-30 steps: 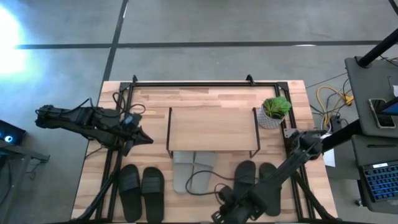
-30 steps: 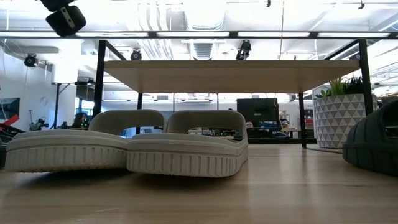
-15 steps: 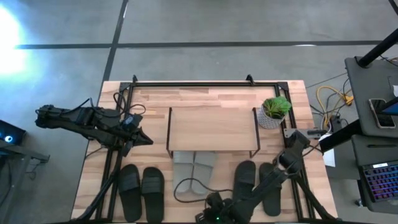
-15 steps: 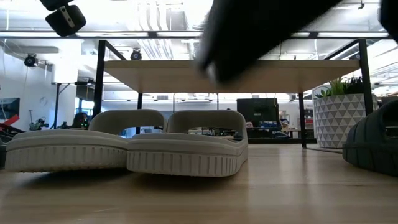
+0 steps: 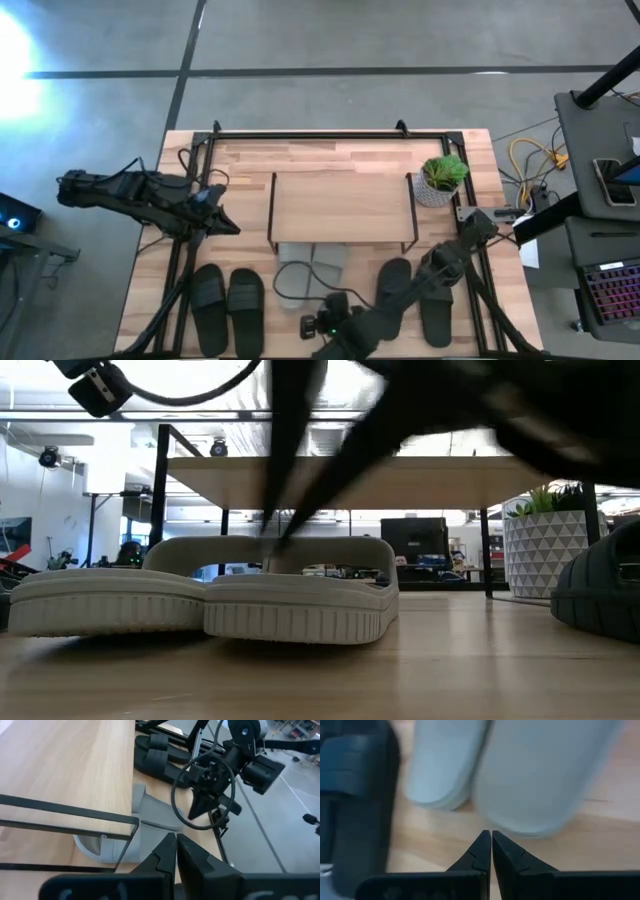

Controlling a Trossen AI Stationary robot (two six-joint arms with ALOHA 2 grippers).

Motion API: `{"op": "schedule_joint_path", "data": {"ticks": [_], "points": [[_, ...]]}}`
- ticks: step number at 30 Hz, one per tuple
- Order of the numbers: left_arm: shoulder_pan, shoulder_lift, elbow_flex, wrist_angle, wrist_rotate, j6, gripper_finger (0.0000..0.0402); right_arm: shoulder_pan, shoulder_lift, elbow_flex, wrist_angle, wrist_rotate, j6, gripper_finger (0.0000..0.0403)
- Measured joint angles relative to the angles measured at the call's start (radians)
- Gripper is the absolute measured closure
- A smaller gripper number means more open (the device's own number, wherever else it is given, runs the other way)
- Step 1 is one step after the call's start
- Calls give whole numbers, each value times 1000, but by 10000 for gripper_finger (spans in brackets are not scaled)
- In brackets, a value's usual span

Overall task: Pick and place slides into the shelf
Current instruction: Move the gray slides under the shelf

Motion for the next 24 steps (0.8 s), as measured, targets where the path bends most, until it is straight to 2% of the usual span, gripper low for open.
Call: {"op": "schedule_joint_path", "data": {"ticks": [4,9,15,24], "points": [[0,-26,0,-14,1,29,402,-7,0,0,85,-8,-25,394],[0,-61,0,-15,2,36,402,-1,-3,9,79,-8,-1,394],[0,-107,-1,-14,2,42,402,11,-5,10,77,-82,-1,394],[1,-138,-2,-15,2,81,402,6,-2,-22,71,-76,17,394]]}}
